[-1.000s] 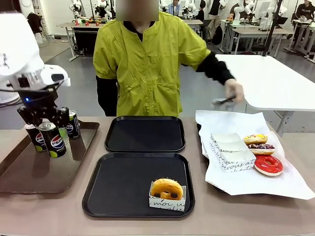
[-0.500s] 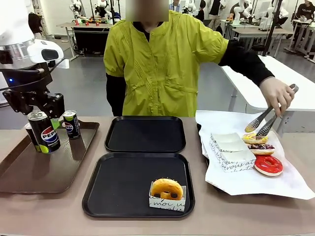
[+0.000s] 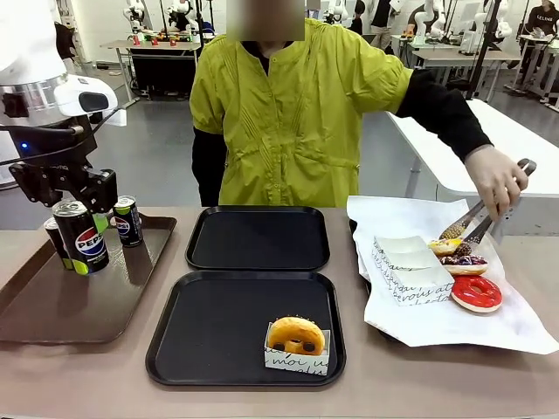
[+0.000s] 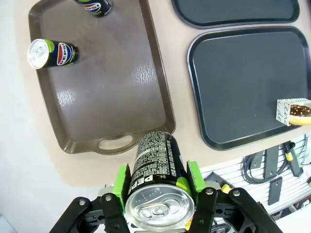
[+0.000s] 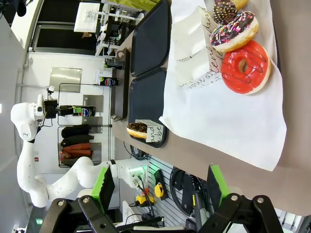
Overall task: Set up donuts and drinks on trays.
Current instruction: Pick up one Pepsi coke and place it on the Flat Tray.
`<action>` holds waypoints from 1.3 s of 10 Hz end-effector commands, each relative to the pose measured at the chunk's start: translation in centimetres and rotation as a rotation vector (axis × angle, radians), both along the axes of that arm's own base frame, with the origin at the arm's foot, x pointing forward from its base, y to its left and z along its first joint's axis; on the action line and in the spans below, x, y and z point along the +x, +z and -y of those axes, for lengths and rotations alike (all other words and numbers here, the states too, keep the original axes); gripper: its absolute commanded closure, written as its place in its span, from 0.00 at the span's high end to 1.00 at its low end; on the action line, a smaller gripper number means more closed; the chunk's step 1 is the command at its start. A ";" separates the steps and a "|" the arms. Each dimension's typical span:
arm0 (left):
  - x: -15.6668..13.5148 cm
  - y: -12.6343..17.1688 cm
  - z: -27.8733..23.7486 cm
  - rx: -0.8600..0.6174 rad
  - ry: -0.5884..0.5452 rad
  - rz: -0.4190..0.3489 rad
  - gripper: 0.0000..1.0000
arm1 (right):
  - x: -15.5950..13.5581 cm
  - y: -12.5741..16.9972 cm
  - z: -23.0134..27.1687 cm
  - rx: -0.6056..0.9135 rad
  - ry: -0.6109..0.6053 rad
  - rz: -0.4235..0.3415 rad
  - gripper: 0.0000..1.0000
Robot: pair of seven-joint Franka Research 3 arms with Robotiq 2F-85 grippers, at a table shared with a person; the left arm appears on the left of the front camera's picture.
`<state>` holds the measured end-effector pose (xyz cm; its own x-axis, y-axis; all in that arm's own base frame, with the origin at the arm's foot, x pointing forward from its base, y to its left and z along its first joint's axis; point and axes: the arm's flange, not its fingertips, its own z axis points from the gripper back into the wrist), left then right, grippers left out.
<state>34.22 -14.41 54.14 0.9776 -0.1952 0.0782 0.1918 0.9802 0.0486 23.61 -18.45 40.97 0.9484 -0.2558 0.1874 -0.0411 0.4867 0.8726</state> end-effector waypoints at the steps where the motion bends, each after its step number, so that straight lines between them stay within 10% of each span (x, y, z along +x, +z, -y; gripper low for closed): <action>1: 0.0 0.0 0.0 0.000 0.000 0.000 0.58 | 0.1 0.0 0.1 0.015 0.003 0.026 1.00; 9: 4.9 0.8 13.6 -0.144 -0.265 0.097 0.58 | 0.1 0.0 0.1 0.015 0.003 0.026 1.00; 13: 4.5 -2.0 14.4 -0.111 -0.300 -0.040 0.58 | 0.1 0.0 0.1 0.015 0.003 0.026 1.00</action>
